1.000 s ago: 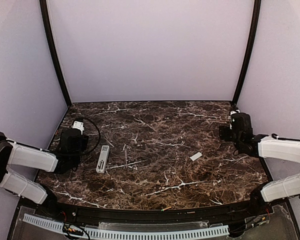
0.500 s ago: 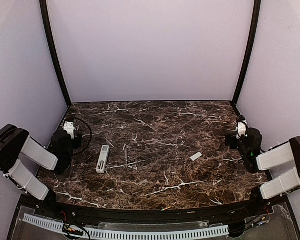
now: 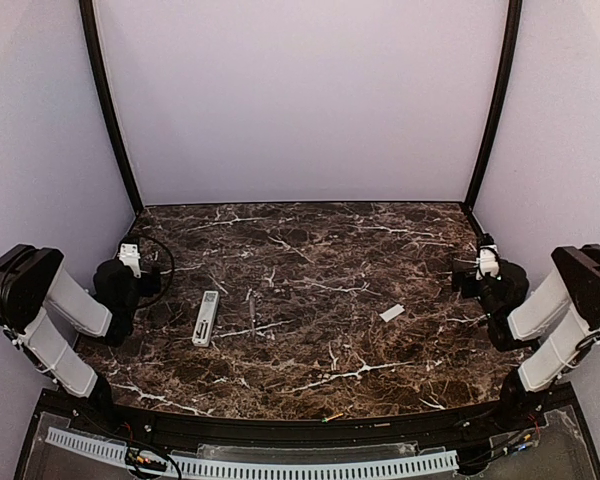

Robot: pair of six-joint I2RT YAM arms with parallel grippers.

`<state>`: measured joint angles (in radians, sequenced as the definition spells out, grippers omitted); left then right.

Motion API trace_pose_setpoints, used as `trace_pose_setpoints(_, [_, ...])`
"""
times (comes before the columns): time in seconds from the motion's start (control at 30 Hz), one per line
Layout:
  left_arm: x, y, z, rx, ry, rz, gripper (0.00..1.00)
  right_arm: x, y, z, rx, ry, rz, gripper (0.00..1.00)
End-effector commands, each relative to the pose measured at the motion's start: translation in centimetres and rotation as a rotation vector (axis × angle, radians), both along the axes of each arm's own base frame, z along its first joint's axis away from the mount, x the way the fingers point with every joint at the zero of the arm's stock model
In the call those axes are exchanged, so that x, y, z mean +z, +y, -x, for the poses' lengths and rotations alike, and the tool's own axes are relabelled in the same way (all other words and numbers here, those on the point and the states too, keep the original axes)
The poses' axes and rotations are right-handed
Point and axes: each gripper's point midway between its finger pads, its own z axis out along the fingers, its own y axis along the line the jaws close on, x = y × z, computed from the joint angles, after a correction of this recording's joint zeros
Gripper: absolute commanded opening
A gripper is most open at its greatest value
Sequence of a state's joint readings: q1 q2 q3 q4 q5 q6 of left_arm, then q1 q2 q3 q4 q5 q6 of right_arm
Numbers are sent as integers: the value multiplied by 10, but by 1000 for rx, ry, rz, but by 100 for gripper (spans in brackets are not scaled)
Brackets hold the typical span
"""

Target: Unload the batteries from the remote control

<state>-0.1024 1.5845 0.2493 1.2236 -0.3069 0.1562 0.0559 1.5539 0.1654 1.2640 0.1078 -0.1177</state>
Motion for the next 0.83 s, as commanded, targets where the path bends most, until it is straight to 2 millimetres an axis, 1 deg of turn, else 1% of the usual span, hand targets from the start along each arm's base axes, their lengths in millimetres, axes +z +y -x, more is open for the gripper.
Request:
trace_pose_setpoints(0.0, [3,0,-5,-7,-8,38,89,30,-2,-11,1,-111,-30,99])
trace_pose_setpoints(0.03, [2,0,-5,-6,-7,37,91,29,-8,-12,-33,-104,-38,99])
trace_pose_setpoints(0.1, [2,0,-4,-5,-7,37,98,28,-22,-14,-116,-97,-59,99])
trace_pose_setpoints(0.13, [2,0,-4,-5,-7,37,98,28,-25,-15,-139,-98,-67,99])
trace_pose_setpoints(0.6, [3,0,-4,-6,-10,38,99,28,-26,-14,-143,-96,-66,99])
trace_pose_setpoints(0.8, [3,0,-4,-5,-11,38,99,26,-26,-17,-129,-80,-79,99])
